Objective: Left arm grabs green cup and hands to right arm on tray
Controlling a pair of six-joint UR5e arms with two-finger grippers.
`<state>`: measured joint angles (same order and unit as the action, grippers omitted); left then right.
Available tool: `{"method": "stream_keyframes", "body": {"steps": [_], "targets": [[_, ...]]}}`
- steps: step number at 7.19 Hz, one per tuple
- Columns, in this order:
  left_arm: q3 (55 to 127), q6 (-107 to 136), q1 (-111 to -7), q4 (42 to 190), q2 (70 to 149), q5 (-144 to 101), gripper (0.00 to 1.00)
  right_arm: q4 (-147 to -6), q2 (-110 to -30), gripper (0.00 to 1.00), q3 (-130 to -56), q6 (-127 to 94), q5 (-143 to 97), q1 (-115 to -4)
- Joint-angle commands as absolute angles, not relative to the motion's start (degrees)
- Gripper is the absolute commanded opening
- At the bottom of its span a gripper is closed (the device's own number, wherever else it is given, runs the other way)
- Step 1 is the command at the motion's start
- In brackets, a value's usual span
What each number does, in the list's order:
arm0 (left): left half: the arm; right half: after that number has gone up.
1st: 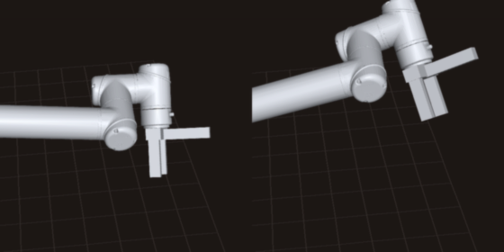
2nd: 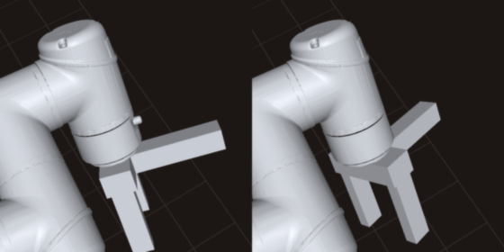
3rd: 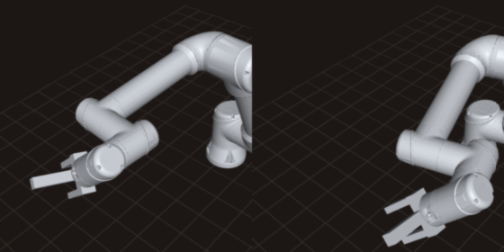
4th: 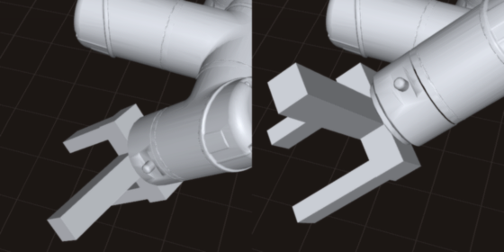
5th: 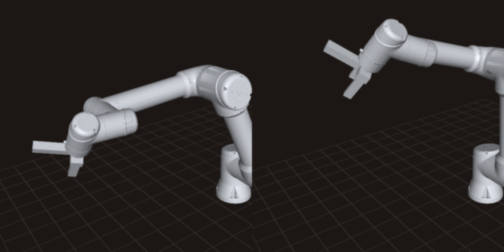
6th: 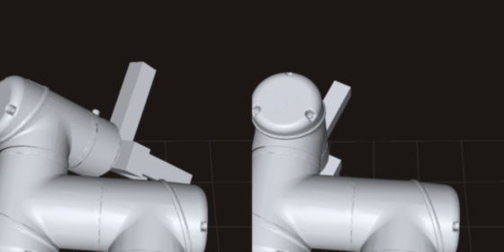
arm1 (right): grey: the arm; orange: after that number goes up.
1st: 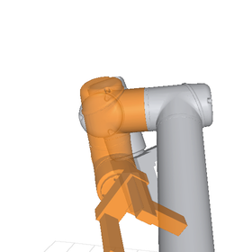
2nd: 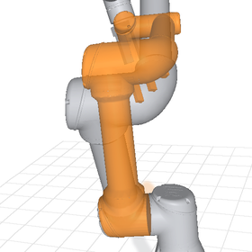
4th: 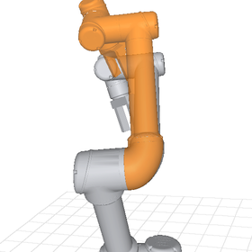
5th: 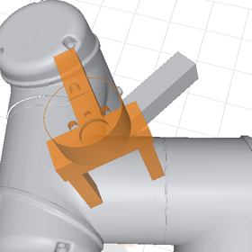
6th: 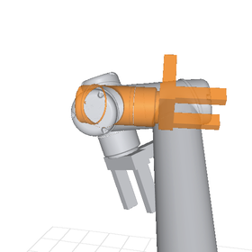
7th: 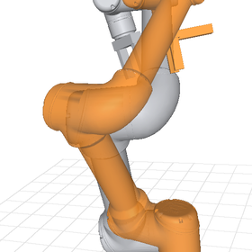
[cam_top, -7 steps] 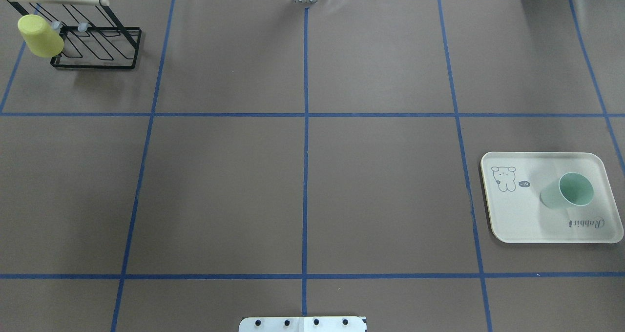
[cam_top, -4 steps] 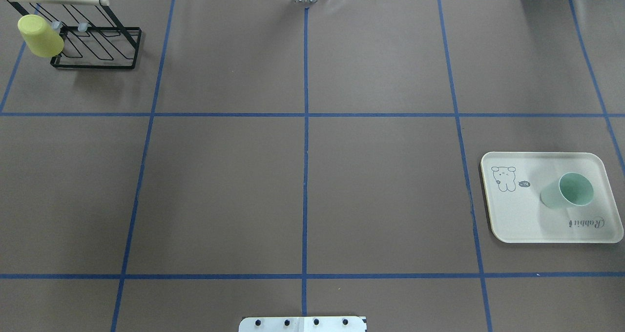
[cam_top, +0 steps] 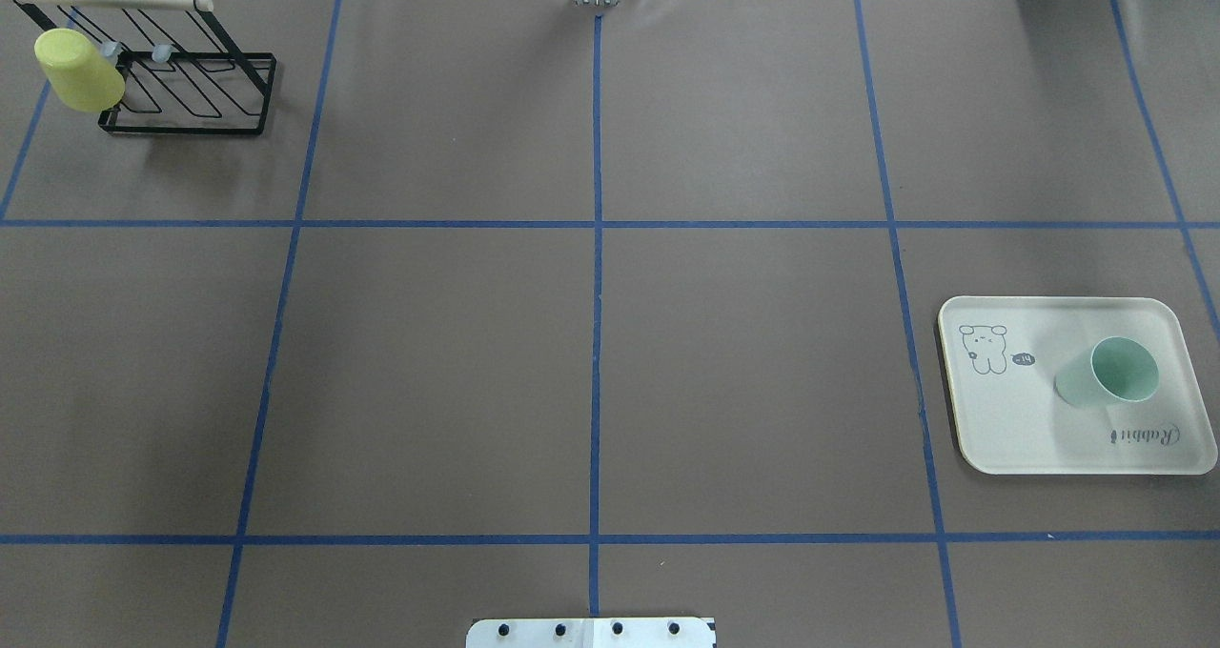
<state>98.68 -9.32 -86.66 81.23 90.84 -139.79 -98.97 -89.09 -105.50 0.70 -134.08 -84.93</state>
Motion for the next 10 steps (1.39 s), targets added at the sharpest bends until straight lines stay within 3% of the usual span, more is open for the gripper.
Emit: {"method": "stream_keyframes", "body": {"steps": [1, 10], "targets": [[98.7, -9.3, -87.1, 81.3, 90.7, -138.7, 1.0, -98.8, -89.0, 1.0, -105.9, 0.6, -132.4, -85.1], [98.7, -9.7, -87.3, 81.5, 89.6, -138.7, 1.0, -98.4, -90.4, 1.0, -105.0, -0.3, -131.6, -84.5]]}}
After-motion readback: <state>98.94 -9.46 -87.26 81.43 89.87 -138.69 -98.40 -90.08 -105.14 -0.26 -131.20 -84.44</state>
